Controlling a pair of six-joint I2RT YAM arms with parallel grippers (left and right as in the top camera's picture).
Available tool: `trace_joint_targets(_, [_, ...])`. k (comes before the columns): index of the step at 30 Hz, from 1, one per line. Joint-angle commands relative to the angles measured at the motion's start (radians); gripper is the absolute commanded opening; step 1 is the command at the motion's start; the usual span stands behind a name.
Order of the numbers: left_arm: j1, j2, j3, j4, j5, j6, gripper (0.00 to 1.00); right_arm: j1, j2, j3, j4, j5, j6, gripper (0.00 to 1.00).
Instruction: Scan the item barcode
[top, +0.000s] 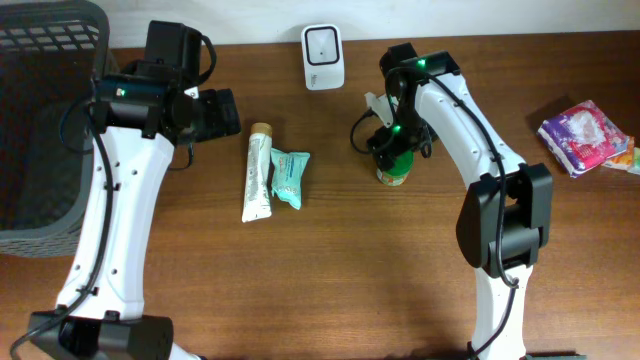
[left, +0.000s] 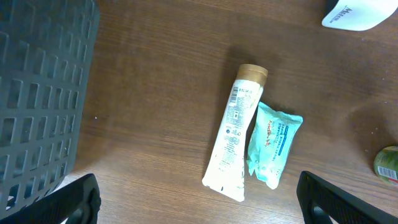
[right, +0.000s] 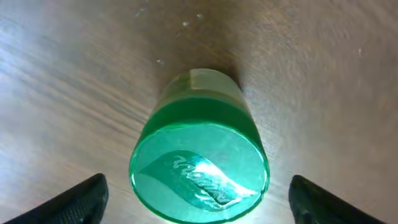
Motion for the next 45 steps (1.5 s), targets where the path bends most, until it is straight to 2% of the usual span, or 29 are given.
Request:
trace_joint_targets(1, [-0.005, 0.002, 0.001, 0.001, -0.007, 0.005, 0.99, -0.001, 0.0, 0.037, -0.006, 0.008, 0.484, 0.91])
trace_joint_targets(2, [-0.005, 0.002, 0.001, 0.001, -0.007, 0.005, 0.99, -0.001, -0.001, 0.039, -0.019, 0.006, 0.689, 0.91])
trace_joint_targets(5, [-0.005, 0.002, 0.001, 0.001, -0.007, 0.005, 0.99, 0.003, 0.0, 0.037, -0.015, -0.025, 1.036, 0.85])
trace_joint_targets(6, [-0.005, 0.002, 0.001, 0.001, -0.007, 0.005, 0.99, 0.003, 0.0, 0.032, 0.001, -0.016, 1.128, 0.85])
trace_joint_targets(9, [-0.005, 0.002, 0.001, 0.001, -0.007, 0.005, 0.99, 0.003, 0.0, 0.0, 0.033, 0.029, 1.262, 0.85])
trace_joint_targets(19, [-0.005, 0.002, 0.001, 0.001, -0.007, 0.005, 0.99, 0.001, 0.005, -0.089, 0.102, 0.047, 1.276, 0.84])
trace_joint_targets(23, [-0.005, 0.002, 0.001, 0.001, -0.007, 0.005, 0.99, 0.002, 0.005, -0.114, 0.12, 0.043, 1.271, 0.74])
trace_joint_targets(26, [-0.005, 0.002, 0.001, 0.001, -0.007, 0.005, 0.99, 0.002, 0.005, -0.114, 0.108, 0.043, 1.271, 0.71])
trace_joint_targets(27, [-0.005, 0.002, 0.001, 0.001, -0.007, 0.005, 0.99, 0.002, 0.005, -0.114, 0.103, 0.042, 1.271, 0.63])
trace_joint_targets(30, [-0.005, 0.002, 0.001, 0.001, -0.007, 0.005, 0.99, 0.0, 0.005, -0.111, 0.097, 0.006, 1.209, 0.62])
trace_joint_targets(31, [-0.005, 0.002, 0.001, 0.001, -0.007, 0.005, 0.99, -0.006, 0.005, -0.105, 0.096, -0.037, 1.181, 0.62])
trace_joint_targets(33, [-0.005, 0.002, 0.001, 0.001, -0.007, 0.005, 0.99, -0.037, 0.005, -0.07, 0.098, -0.217, 1.096, 0.4])
trace_joint_targets(34, [-0.005, 0.002, 0.001, 0.001, -0.007, 0.005, 0.99, -0.048, 0.005, -0.057, 0.098, -0.272, 1.079, 0.34])
trace_joint_targets(35, [-0.005, 0.002, 0.001, 0.001, -0.007, 0.005, 0.99, -0.064, 0.005, -0.045, 0.098, -0.324, 1.057, 0.31])
trace_joint_targets(39, [-0.005, 0.002, 0.001, 0.001, -0.007, 0.005, 0.99, -0.177, 0.005, -0.015, 0.098, -0.581, 0.948, 0.38])
trace_joint_targets(42, [-0.005, 0.002, 0.001, 0.001, -0.007, 0.005, 0.99, -0.252, 0.005, -0.015, 0.097, -0.768, 0.883, 0.38])
trace_joint_targets(45, [-0.005, 0.002, 0.001, 0.001, -0.007, 0.005, 0.99, -0.31, 0.005, -0.015, 0.098, -0.916, 0.877, 0.39])
